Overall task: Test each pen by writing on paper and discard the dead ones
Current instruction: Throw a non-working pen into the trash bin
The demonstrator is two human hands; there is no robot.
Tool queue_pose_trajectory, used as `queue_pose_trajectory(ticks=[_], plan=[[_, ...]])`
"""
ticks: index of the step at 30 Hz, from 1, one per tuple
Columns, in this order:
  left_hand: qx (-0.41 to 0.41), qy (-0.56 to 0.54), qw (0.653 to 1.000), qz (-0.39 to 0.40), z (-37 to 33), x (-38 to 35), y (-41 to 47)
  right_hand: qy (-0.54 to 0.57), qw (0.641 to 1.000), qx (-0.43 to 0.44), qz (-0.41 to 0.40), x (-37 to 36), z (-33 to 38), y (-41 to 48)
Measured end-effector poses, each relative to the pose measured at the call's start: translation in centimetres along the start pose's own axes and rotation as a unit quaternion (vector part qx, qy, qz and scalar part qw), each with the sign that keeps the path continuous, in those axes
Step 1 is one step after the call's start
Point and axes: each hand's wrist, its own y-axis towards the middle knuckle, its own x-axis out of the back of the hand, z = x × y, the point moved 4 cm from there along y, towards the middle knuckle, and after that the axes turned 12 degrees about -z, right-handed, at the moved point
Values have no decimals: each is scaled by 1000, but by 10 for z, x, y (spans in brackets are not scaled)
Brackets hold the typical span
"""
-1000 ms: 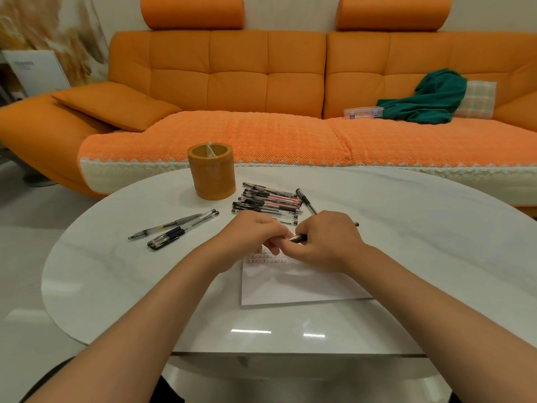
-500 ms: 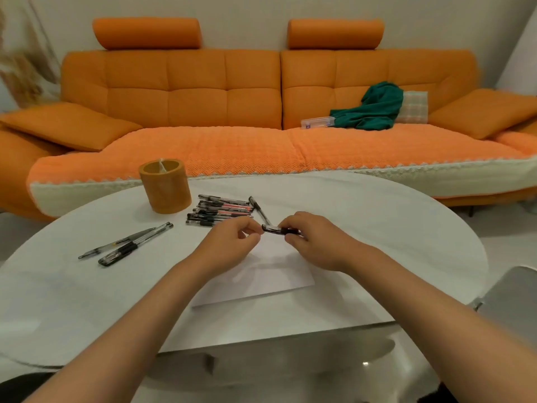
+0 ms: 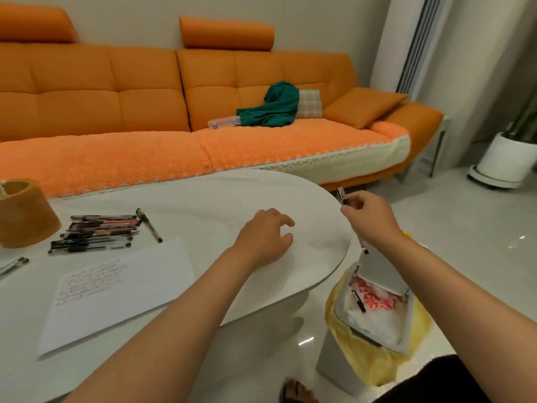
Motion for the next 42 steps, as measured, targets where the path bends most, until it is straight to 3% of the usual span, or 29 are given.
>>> queue_pose_trajectory(ticks=[3, 9, 15, 18, 26, 32, 36, 42], plan=[[-16, 10, 1000, 6, -15, -28, 9, -65, 997, -52, 2, 2, -58, -4], [-32, 56, 998, -23, -18, -60, 13, -180, 969, -107, 130, -31, -153, -30], [-32, 50, 998, -36, -14, -64, 15, -283, 931, -110, 201, -49, -185, -49], [-31, 50, 998, -38, -14, -65, 15, -248, 940, -129, 196, -48, -180, -46], [-31, 37, 999, -14, -18, -55, 5, -116, 987, -62, 92, -17, -79, -25], [1, 4, 1000, -30, 3, -6, -22, -158, 985, 24, 70, -20, 12, -37], [27, 32, 997, -66, 40, 43, -41, -89, 984, 74, 132, -52, 76, -57], [107, 65, 987, -97, 123, 119, -93, -28, 955, 187, 228, -122, 187, -107]])
